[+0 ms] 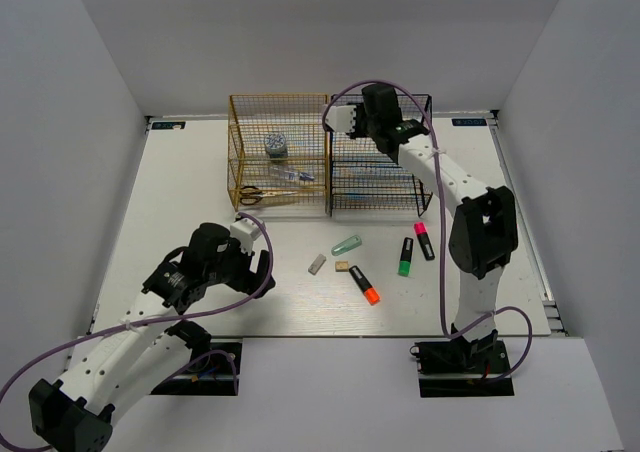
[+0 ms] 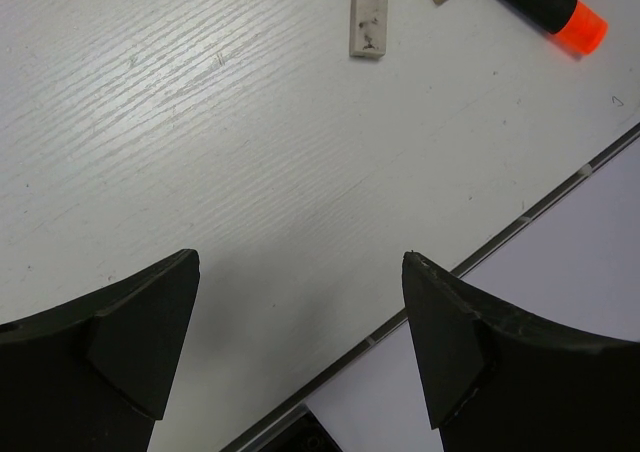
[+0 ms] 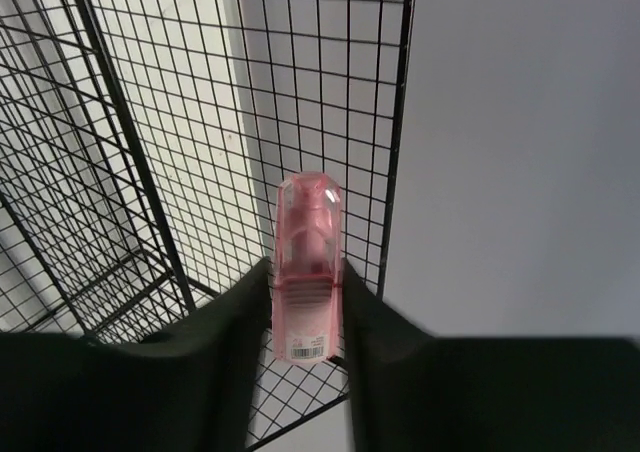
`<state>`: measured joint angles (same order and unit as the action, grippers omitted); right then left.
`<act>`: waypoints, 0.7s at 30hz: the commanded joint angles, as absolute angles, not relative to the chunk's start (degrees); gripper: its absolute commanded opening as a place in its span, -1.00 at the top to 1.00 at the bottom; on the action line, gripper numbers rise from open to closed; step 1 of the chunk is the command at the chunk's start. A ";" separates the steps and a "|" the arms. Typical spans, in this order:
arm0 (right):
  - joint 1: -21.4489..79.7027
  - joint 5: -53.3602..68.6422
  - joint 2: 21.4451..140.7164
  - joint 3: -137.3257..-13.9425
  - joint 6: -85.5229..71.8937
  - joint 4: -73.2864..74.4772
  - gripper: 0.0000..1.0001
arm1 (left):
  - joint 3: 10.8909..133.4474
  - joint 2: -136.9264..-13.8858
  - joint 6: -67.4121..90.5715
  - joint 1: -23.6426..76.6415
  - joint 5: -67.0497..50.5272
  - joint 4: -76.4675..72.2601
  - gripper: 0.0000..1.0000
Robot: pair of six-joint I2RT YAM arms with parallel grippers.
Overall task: Sort the stationery into containers
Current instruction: Place the stationery in the storage box.
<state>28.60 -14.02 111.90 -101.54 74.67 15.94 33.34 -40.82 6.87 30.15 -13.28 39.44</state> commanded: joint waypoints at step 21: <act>25.85 9.71 95.57 -99.07 45.77 28.46 1.00 | 33.05 -40.52 6.50 29.97 -13.36 39.38 -0.83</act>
